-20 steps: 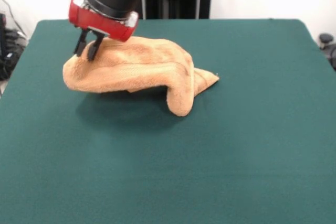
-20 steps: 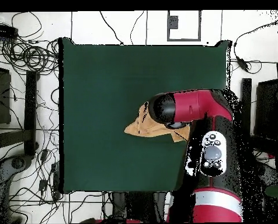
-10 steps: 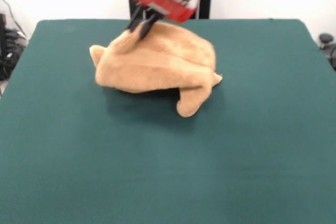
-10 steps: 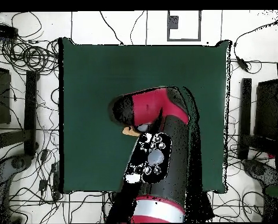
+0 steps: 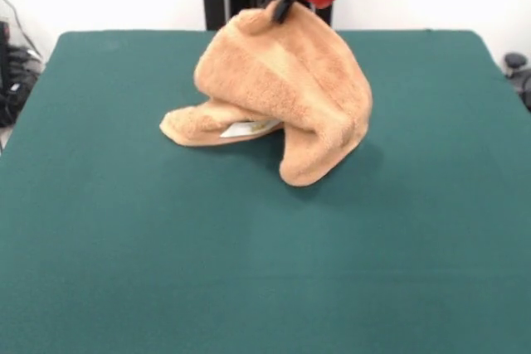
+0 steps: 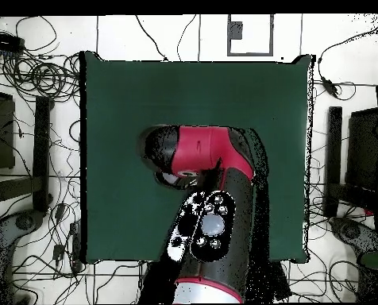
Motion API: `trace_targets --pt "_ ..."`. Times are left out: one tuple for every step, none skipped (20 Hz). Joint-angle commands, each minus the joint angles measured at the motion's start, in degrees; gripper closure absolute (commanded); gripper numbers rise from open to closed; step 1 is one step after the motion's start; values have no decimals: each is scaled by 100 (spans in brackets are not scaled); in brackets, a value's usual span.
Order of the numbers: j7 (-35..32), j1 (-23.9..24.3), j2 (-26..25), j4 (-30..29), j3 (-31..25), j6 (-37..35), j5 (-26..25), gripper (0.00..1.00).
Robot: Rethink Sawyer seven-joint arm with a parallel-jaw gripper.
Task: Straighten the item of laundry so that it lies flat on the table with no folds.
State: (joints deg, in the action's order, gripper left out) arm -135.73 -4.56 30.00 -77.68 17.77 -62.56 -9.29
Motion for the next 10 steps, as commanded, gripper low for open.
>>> trace_targets --pt "-1646 -209 -509 -1140 179 3809 -874 100" --pt "-1681 -249 -530 -1121 237 3922 -944 100" --pt "-1716 -323 -575 -1062 344 4069 -1042 100" --pt "-1751 -397 -621 -1003 450 4215 -1140 100" --pt "-1821 -493 -682 -951 586 4315 -1176 100" --pt "-1841 -554 -727 -931 677 4384 -1156 100" --pt "-1944 -695 -786 -932 843 4467 -1119 100" --pt "-1948 -756 -829 -936 932 4492 -1038 100" --pt "-1974 -844 -877 -964 1031 4503 -938 100" --pt "-1999 -931 -925 -992 1131 4513 -838 100"
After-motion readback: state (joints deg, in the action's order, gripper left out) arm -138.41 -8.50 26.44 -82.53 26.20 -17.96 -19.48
